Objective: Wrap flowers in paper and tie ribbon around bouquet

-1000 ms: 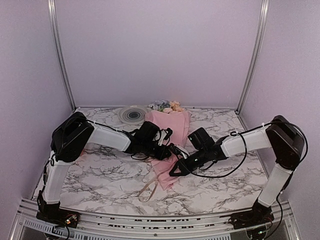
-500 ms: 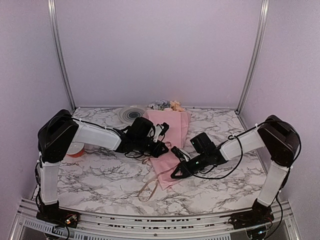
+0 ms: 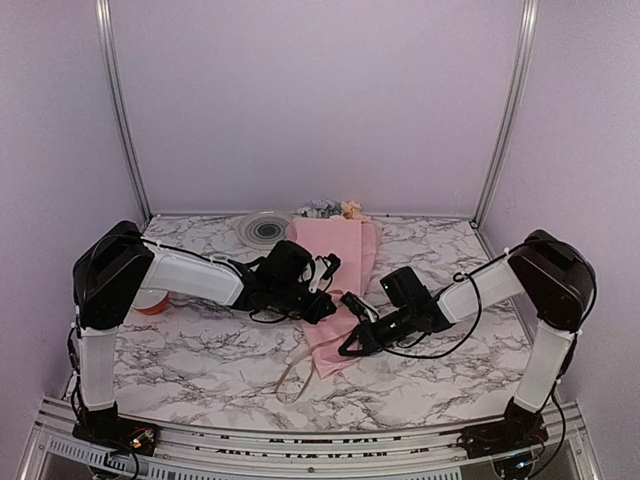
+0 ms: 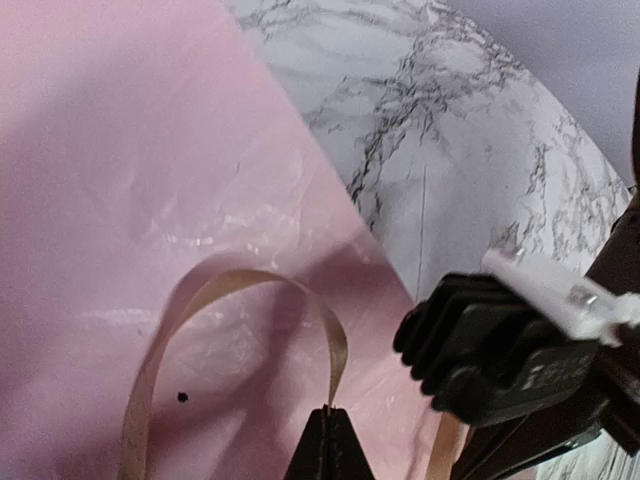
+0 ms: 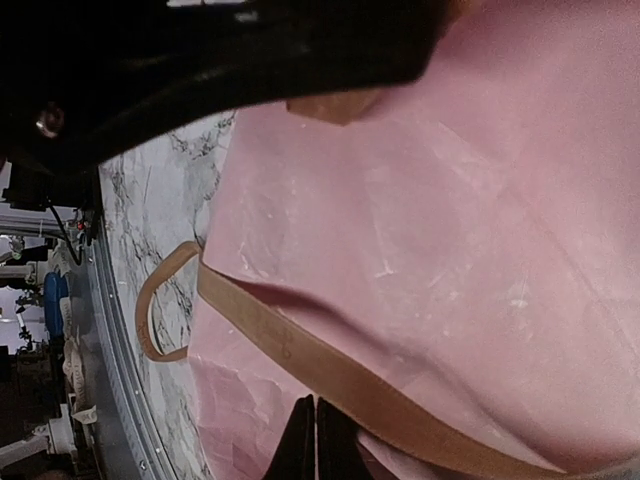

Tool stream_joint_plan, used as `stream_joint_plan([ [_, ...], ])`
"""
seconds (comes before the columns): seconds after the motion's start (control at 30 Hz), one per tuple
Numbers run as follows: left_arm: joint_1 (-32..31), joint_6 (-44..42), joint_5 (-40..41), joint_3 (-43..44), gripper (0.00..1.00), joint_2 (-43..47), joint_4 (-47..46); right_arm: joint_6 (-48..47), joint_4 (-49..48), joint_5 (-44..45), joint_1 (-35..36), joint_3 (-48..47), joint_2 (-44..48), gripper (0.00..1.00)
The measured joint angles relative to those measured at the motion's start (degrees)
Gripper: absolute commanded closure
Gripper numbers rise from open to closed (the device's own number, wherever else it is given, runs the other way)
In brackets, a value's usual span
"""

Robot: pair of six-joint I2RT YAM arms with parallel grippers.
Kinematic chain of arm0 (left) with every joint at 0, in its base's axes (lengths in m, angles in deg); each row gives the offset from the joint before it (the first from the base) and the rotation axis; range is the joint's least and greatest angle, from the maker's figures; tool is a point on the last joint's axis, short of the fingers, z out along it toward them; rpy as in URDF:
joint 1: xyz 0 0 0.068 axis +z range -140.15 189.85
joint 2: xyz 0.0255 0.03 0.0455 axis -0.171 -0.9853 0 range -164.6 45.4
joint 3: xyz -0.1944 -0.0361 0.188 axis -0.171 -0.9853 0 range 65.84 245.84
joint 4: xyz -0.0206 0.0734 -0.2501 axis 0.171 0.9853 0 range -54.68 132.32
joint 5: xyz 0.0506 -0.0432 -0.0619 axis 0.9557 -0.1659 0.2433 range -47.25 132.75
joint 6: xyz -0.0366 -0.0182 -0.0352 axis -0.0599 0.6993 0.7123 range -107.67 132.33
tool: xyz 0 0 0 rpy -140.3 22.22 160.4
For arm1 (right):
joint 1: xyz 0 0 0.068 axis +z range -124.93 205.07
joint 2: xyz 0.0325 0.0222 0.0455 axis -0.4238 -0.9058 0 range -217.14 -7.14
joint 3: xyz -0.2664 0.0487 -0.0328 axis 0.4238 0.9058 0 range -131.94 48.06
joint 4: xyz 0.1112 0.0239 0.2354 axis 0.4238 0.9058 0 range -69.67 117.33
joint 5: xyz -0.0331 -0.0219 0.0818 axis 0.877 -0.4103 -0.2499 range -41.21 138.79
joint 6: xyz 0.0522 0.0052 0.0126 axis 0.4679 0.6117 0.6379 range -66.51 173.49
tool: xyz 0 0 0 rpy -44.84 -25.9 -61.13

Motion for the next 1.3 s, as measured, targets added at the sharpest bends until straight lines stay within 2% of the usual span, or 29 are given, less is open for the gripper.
stream_joint_plan([
  [0.13, -1.2, -0.8, 0.1, -1.3, 0.85, -0.8, 3.7, 0.0, -0.1, 0.0, 0.0, 0.0, 0.0, 0.96],
  [0.27, -2.6, -3.3, -1.5, -3.2, 0.74, -0.8, 3.8, 0.2, -0.2, 0.0, 0.0, 0.0, 0.0, 0.96],
  [0.53, -3.1, -6.2, -2.7, -4.0, 0.45, -0.4, 3.4, 0.9, -0.2, 0.1, 0.0, 0.0, 0.0, 0.97],
  [0.73, -2.4, -8.0, -1.4, -4.4, 0.35, 3.4, 6.0, 1.1, -0.2, 0.2, 0.0, 0.0, 0.0, 0.98],
  [0.87, -0.8, -9.8, -2.6, -4.9, 0.35, 9.1, 8.0, 1.1, -0.3, 0.2, 0.0, 0.0, 0.0, 0.99],
  [1.07, 2.5, -11.4, -2.9, -6.7, 0.51, 13.9, 9.2, 1.1, -0.3, 0.2, 0.0, 0.0, -0.1, 0.99],
  [1.3, 7.7, -12.1, 3.0, -10.4, 0.64, 13.6, 14.7, 1.1, -0.4, 0.0, 0.0, 0.0, -0.1, 0.99],
])
